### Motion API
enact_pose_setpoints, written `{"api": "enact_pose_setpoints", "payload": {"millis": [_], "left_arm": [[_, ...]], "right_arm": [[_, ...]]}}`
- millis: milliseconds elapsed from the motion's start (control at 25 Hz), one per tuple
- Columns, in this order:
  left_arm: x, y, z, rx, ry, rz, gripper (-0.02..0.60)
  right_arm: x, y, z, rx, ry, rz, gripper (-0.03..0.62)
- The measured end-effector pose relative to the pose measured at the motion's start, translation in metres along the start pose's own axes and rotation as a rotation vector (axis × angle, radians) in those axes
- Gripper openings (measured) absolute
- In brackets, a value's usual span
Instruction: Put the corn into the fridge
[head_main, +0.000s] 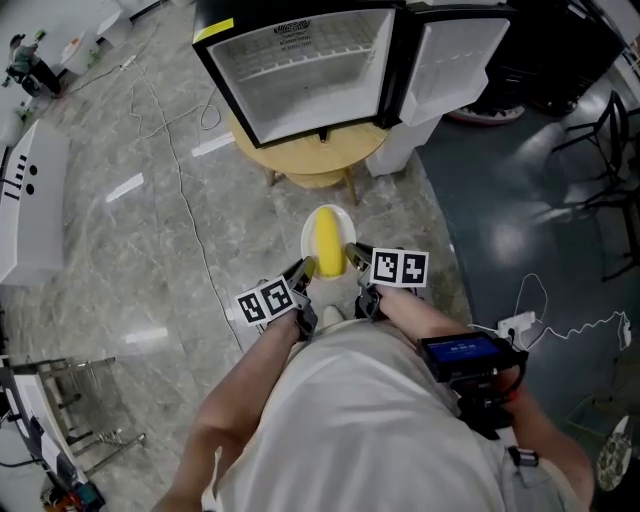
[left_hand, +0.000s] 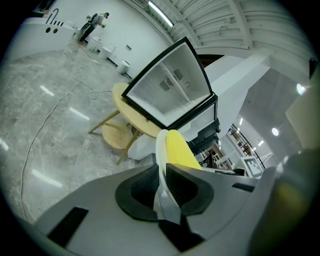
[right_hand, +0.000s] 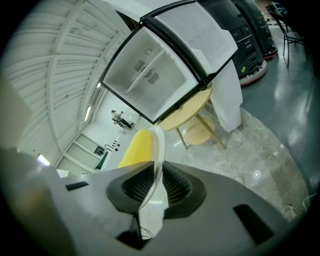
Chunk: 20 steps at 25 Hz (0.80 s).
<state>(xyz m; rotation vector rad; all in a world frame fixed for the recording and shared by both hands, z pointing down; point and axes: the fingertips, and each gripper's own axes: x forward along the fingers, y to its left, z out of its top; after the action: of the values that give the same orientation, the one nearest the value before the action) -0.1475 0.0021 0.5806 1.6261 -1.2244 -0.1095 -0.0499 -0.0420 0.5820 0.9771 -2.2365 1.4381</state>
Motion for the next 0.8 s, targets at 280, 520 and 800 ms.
{"api": "enact_pose_setpoints", "payload": {"millis": [280, 520, 800], "left_arm": [[0.011, 0.014, 0.033, -0.03, -0.047, 0.041, 0.051], [0.035, 0.013, 0.055, -0.052, -0.084, 0.07, 0.051], [0.074, 0.004, 0.076, -0.065, -0.099, 0.096, 0.051]], "right_arm": [[0.034, 0.006, 0.028, -0.041, 0.051, 0.031, 0.052], [0.051, 0.001, 0.061, -0.068, 0.088, 0.061, 0.052], [0.064, -0.019, 0.103, -0.1, 0.112, 0.074, 0.052]]}}
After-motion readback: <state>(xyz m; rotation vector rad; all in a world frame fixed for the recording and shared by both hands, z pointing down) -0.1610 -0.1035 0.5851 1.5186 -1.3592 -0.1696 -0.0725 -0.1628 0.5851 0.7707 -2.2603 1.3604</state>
